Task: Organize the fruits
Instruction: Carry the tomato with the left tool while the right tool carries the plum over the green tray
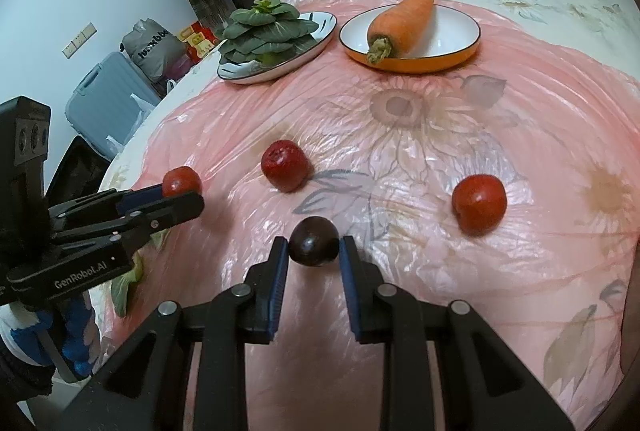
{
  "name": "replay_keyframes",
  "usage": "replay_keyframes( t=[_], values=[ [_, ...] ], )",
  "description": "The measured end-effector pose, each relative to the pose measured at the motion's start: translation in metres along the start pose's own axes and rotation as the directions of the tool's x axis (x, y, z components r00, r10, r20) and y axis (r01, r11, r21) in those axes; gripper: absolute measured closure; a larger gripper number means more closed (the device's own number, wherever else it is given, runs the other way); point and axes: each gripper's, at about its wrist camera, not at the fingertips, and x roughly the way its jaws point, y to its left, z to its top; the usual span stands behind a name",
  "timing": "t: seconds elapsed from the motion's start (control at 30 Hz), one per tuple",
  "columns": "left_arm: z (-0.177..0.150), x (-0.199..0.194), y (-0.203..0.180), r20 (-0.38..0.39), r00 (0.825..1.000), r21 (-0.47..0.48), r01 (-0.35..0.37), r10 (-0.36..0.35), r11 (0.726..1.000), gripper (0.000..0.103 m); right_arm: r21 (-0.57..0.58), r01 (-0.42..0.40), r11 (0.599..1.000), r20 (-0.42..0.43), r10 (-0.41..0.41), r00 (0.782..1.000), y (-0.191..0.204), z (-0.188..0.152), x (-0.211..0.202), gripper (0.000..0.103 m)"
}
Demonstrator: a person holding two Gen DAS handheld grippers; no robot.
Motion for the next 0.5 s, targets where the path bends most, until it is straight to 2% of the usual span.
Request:
replay_keyframes(
  t=[0.5],
  values=[
    [-0.024,-0.02,-0.033,-0.029,0.999,0.041,0.016,-0.015,0.999,0.074,0.042,0.002,0.999,0.017,-0.003,1.0,0.002,-0.036,-0.039,0.092]
  ],
)
